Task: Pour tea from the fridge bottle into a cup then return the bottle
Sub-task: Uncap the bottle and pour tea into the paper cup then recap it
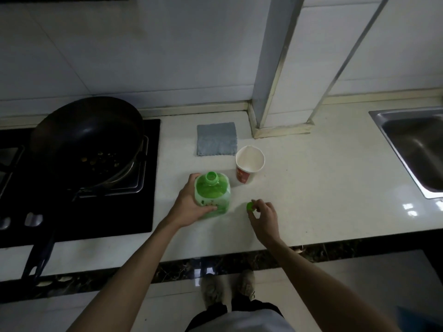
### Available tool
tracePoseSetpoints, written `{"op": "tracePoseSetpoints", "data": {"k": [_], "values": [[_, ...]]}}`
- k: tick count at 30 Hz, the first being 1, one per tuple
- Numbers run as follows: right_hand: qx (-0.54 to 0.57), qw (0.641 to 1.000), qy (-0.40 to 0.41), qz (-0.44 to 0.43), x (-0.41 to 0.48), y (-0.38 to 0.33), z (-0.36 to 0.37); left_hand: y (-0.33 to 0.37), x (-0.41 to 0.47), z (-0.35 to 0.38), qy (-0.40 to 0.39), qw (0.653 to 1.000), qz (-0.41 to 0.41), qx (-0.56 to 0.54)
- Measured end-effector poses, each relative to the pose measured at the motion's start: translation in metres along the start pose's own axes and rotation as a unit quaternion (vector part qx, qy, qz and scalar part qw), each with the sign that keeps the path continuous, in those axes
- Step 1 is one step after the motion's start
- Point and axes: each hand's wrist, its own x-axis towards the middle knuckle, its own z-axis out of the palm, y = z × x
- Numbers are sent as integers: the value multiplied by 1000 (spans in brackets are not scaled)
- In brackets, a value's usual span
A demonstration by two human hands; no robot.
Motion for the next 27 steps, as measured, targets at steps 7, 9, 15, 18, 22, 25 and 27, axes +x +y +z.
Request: {"op": "tracePoseSetpoints", "data": {"k": [7, 9, 15, 18, 22, 25, 27], "values": [[-27, 999, -16, -23, -1, 0, 4, 1, -1, 0, -2, 1000, -5, -5], [-50, 998, -18, -38, -1, 1, 6, 1, -1, 0, -3, 1000, -3, -7], [-123, 989, -35, -78, -4, 2, 9, 2, -1, 0, -7, 1000, 0, -5], [-67, 994, -5, -84, -15, -9, 4, 2, -2, 0, -9, 1000, 2, -7], [60, 986, 5, -153, -21, -53, -4, 2, -1, 0, -11, 1000, -2, -16], [108, 975, -46, -187, -11, -96, -13, 4, 0, -1, -14, 1000, -7, -16], [104, 971, -77, -200, -3, -112, -15, 3, 1, 0, -18, 999, -14, -23]]}}
